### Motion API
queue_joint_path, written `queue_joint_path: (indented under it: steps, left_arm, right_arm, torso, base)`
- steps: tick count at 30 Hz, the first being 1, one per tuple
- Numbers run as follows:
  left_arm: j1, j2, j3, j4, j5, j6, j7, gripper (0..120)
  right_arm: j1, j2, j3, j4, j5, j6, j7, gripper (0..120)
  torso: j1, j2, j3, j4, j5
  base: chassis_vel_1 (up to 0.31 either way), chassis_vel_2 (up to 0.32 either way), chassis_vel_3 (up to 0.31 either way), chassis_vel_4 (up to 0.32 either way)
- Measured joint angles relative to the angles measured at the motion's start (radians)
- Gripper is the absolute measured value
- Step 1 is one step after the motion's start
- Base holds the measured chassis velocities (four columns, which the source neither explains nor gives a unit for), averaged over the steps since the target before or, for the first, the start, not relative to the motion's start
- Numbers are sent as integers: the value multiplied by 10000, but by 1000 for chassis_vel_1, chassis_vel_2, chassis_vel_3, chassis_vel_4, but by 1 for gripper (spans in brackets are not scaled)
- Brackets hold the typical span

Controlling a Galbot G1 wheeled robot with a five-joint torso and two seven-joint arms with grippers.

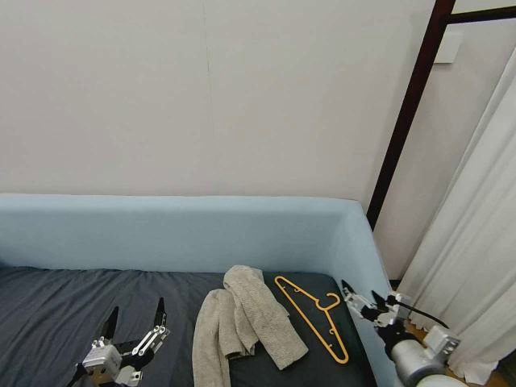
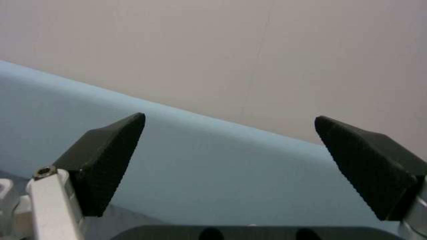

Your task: Pick up the clothes from the sofa and hang them on the clothes hanger.

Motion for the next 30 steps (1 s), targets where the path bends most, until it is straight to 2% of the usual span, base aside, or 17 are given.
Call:
queue_joint_path:
  steps: [5,6,10,11,14,16,19,30]
  left_arm:
    - [178,-292,-61,65,187,-282,-57,100]
    - [178,-292,-61,65,187,-282,-57,100]
    - [253,-465,-110,82,306,-348,-92,100]
    - [253,-465,-110,82,306,-348,-92,100]
    - [313,-560,-202,41,436,-393,-132,100]
    - [333,-587,-223,35,468,-416,-148,100]
    - [390,-680,-269,31,568,-472,-203,100]
    - [417,-889,-307,70,814,-551,-237,100]
  right_arm:
    - [1807,500,-1469,-1617,799,0,-545,100]
    - [1807,500,-1469,-1617,799,0,-545,100]
    - [3119,1049,-2365,-3772,860,-54,-1331,100]
    - [3119,1049,-2365,-3772,860,-54,-1331,100]
    - [3939,1421,-2730,-5452,670,-498,-2271,100]
    - [4133,1516,-2785,-5808,534,-619,-2586,100]
    - [5007,1958,-3056,-7356,-208,-844,-3678,100]
    - [6441,3207,-3278,-10261,-2113,-720,-5095,100]
  torso:
    - [0,0,0,2,-2]
    - [0,0,0,2,-2]
    - [0,0,1,1,2]
    - [0,0,1,1,2]
    - [1,0,1,1,1]
    - [1,0,1,-1,0]
    - [1,-1,0,2,1]
    - [1,-1,0,3,-1]
  base:
    - [0,0,0,0]
    - [0,0,0,0]
    - [0,0,0,0]
    - [0,0,0,0]
    - [0,0,0,0]
    - [0,0,0,0]
    - [0,0,0,0]
    - [0,0,0,0]
